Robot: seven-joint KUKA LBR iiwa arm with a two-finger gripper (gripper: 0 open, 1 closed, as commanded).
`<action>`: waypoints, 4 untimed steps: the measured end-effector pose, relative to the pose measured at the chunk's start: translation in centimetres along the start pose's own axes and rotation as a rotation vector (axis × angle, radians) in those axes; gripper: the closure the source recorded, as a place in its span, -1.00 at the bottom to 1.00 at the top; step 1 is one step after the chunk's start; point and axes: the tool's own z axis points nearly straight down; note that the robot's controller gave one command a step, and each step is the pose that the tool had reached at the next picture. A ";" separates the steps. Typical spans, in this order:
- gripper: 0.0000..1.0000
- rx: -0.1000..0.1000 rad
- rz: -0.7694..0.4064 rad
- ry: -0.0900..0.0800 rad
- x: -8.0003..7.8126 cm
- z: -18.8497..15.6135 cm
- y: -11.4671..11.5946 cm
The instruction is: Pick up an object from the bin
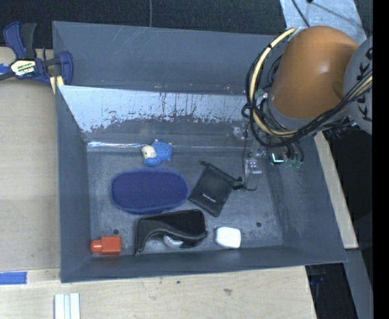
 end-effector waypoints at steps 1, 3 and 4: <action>-1.00 -0.001 0.099 -0.012 -5.8 -0.6 2.8; -1.00 0.001 -0.317 -0.004 -2.6 14.8 0.4; 1.00 0.000 -0.315 -0.008 -2.7 14.6 0.4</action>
Offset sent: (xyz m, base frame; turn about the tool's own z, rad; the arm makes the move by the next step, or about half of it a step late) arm 0.0555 0.0267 0.0049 0.1017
